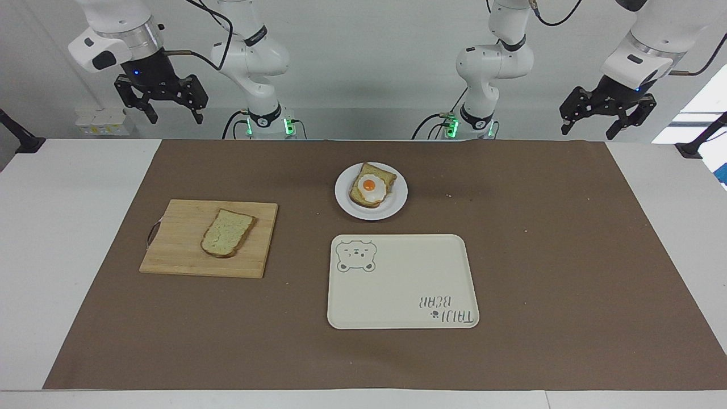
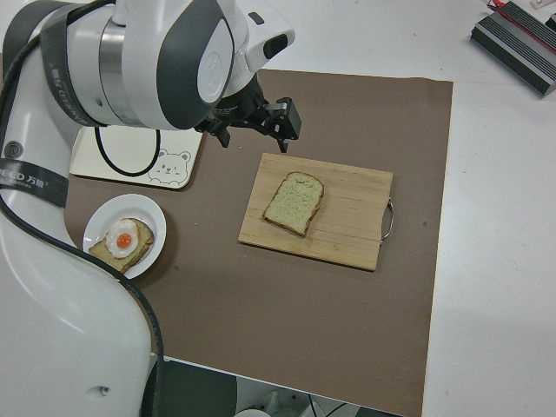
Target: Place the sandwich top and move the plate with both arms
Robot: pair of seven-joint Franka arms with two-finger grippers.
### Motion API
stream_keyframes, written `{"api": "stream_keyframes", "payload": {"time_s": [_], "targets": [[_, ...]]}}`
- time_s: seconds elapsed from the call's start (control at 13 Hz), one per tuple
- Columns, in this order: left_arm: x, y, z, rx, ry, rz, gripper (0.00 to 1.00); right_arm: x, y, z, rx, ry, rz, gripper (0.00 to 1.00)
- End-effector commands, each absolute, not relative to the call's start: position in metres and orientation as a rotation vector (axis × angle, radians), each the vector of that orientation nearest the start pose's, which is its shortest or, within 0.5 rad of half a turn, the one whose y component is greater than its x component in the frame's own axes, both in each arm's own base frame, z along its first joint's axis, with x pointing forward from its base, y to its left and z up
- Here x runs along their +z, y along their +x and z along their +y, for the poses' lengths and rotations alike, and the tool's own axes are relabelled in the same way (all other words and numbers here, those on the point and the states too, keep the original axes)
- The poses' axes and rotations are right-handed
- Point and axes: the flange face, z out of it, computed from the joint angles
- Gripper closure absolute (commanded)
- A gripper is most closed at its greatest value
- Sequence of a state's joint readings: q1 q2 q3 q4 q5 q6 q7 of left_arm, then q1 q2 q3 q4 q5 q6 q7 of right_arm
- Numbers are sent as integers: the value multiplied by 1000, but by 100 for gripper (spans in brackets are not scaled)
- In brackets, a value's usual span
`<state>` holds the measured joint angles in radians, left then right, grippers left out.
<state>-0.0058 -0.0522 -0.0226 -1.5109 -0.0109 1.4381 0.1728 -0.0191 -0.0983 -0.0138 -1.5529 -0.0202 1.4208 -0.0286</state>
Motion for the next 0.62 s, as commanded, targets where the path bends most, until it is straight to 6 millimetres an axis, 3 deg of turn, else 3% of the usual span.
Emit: {"api": "stream_keyframes", "payload": {"time_s": [0.0,0.54], "targets": [[670,516,-16,14,-3111,304,0,675,500,-23,46,-3143,-11,0],[669,516,-17,18,-3111,309,0,674,499,-22,48,-3141,-14,0]]}}
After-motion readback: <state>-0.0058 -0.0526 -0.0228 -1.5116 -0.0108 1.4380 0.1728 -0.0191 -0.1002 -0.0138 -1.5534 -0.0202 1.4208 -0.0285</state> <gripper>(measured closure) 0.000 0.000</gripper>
